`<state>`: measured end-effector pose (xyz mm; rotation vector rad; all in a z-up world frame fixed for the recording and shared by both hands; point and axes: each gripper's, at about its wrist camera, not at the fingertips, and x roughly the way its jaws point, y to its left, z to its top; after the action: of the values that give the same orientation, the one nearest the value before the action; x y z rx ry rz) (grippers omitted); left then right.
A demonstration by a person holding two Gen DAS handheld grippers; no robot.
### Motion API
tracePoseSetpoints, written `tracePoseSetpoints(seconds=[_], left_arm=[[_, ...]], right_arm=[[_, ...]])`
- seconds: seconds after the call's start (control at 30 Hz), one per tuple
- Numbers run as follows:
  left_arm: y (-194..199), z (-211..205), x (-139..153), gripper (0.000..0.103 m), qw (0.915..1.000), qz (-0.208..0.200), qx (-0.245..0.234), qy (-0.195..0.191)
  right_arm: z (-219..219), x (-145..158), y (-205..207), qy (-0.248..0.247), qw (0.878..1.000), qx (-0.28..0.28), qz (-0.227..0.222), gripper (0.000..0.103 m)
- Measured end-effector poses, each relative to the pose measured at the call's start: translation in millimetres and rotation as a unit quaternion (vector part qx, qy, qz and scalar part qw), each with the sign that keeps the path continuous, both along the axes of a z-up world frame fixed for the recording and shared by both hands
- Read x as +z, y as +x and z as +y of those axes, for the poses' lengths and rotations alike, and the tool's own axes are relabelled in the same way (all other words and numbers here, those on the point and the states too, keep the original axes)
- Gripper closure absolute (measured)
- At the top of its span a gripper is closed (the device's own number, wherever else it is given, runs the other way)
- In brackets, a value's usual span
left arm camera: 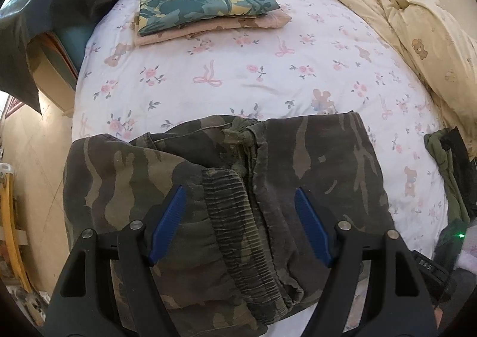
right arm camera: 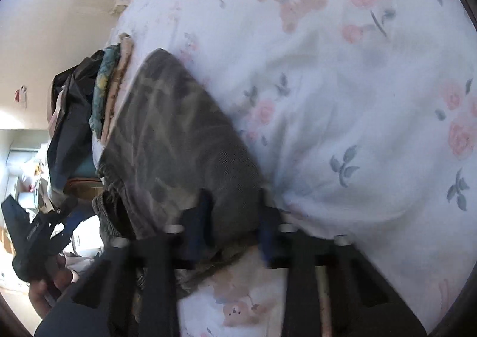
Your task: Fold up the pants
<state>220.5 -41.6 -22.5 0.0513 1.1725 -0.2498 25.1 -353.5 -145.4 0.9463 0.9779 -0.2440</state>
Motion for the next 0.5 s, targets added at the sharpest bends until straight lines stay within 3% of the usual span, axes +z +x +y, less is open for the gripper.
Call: tracePoseSetpoints(seconds=[0.1, 0.27, 0.37, 0.5], left_arm=[[-0.8, -2.0, 3.4, 0.031, 1.0, -0.002, -0.001, -0.007], [13.1, -15.5, 9.4, 0.031, 0.9996, 0.022, -0.011, -0.012], [28.5, -46.5, 20.7, 0.031, 0.9989, 0.035, -0.031, 0.01], [48.0, -126.6, 29.2, 0.031, 0.992, 0.073, -0.1, 0.024]], right_arm=[[18.8, 32.4, 2.7, -0.04, 0.997, 0.035, -0.052, 0.087], [68.0, 83.7, 6.2, -0.114, 0.978, 0.119, -0.131, 0.089], [93.2, 98.5, 12.4, -0.148, 0.963, 0.164, -0.155, 0.089], [109.3, 101.2, 22.4, -0.147, 0.953, 0.203, -0.169, 0.089]])
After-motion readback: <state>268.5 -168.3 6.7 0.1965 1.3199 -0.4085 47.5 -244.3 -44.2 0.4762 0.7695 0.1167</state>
